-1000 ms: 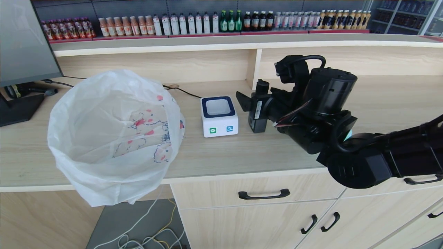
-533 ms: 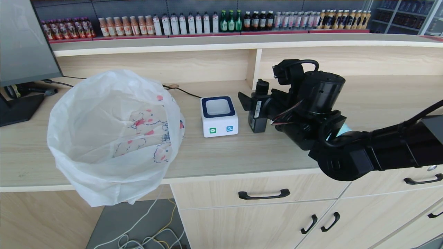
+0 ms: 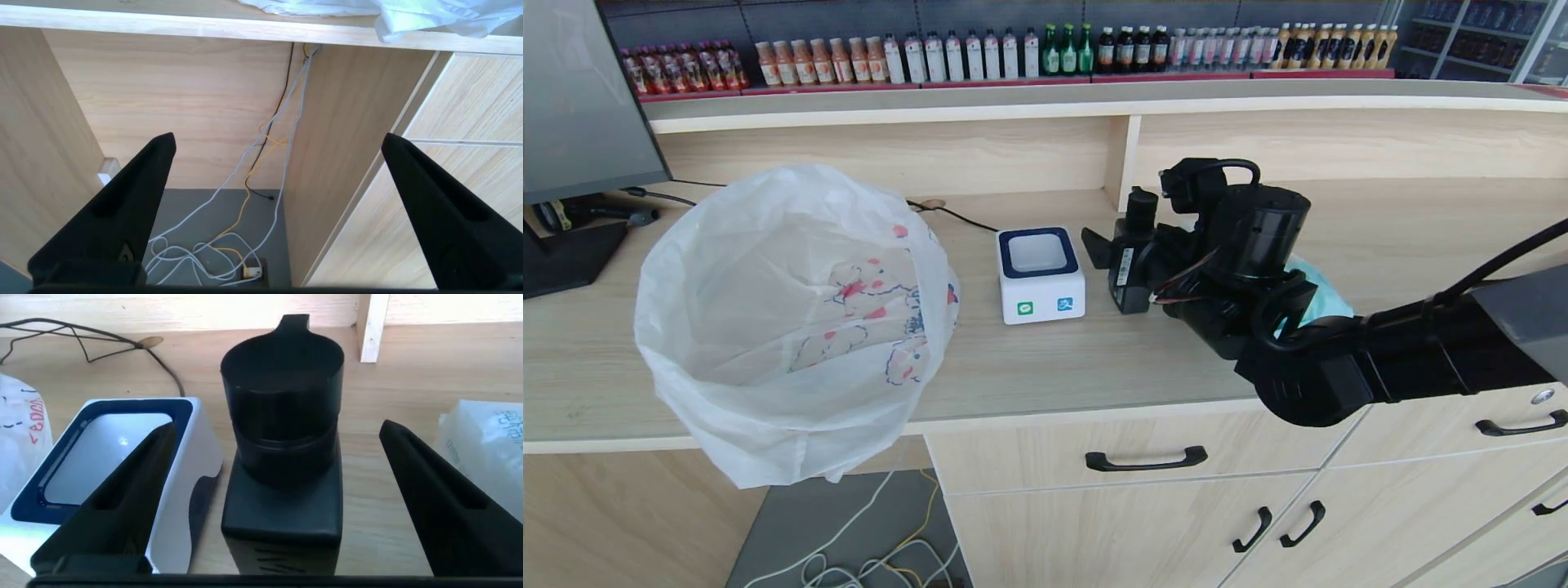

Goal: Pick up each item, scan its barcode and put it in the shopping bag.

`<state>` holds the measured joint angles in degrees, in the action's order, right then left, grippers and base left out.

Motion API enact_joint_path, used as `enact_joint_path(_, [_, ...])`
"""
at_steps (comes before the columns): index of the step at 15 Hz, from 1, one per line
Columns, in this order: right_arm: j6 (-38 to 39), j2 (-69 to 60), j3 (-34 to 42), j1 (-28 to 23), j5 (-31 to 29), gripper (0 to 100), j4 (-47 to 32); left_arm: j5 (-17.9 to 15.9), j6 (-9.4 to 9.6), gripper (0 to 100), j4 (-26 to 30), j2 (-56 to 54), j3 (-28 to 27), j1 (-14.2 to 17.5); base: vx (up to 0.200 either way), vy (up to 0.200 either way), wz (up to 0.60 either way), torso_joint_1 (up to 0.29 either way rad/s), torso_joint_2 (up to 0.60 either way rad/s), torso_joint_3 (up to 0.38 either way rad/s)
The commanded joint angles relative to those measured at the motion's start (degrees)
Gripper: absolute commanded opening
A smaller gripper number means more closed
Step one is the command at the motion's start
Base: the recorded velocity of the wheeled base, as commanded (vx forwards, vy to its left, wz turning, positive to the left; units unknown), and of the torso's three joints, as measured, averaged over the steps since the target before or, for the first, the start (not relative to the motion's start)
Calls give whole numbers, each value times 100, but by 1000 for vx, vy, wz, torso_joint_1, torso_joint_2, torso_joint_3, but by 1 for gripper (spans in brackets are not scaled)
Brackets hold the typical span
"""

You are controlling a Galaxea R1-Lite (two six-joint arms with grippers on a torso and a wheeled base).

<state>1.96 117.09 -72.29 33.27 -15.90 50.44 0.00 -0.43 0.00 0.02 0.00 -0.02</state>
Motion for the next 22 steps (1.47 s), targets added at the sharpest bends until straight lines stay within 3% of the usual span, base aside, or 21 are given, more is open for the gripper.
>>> enact_joint_path(1, [-3, 112, -127, 4, -1, 100, 0, 0, -1, 100, 0, -2, 0, -6, 0, 0, 0, 0, 0, 0])
enact_joint_path(22, [173, 411, -189, -119, -10, 100, 0, 0, -1, 100, 0, -2, 0, -6, 0, 0, 0, 0, 0, 0])
